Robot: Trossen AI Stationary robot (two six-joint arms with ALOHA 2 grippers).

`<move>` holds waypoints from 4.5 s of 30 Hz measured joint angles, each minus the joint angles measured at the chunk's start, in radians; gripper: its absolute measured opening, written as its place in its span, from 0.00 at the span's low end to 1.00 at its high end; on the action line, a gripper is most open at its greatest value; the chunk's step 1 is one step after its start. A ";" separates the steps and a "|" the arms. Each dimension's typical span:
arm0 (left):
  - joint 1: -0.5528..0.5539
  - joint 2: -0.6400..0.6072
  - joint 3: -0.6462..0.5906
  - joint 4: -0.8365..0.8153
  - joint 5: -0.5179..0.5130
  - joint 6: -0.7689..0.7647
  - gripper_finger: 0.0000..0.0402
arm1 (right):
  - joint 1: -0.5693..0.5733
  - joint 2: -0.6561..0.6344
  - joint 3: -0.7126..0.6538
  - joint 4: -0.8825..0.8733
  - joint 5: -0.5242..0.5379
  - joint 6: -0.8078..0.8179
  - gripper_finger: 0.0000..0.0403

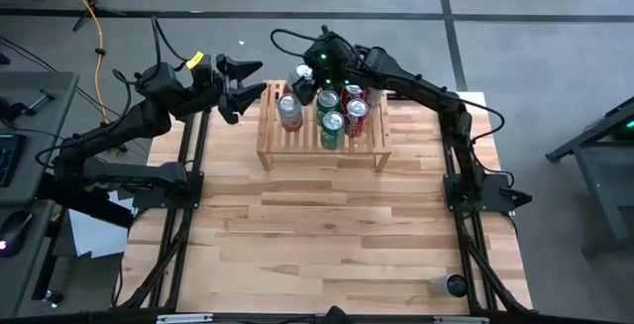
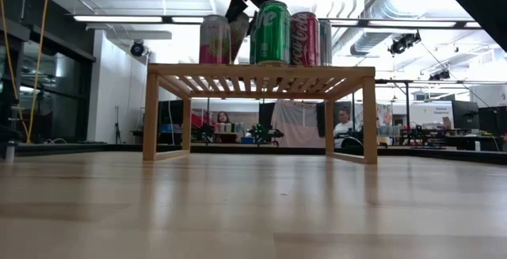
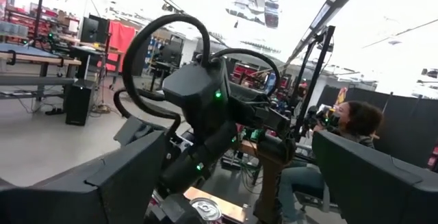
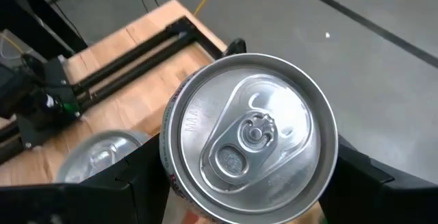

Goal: Place canned beverage on shelf
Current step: Put the pink soda can on the shelf aligned with the other pink soda can

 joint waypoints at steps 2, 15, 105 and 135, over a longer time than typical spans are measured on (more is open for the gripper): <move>0.000 0.000 0.000 0.000 -0.007 0.008 0.90 | 0.000 0.000 0.000 -0.020 0.000 0.004 0.67; 0.000 0.000 0.000 -0.005 -0.011 0.008 0.90 | 0.002 0.002 -0.001 -0.070 0.004 0.003 0.67; 0.406 0.457 0.000 -0.246 0.409 -0.044 0.00 | 0.019 0.011 -0.003 -0.062 0.006 -0.031 0.72; 0.404 0.502 0.000 -0.240 0.413 -0.033 0.00 | 0.019 0.011 -0.002 -0.060 0.014 -0.028 0.86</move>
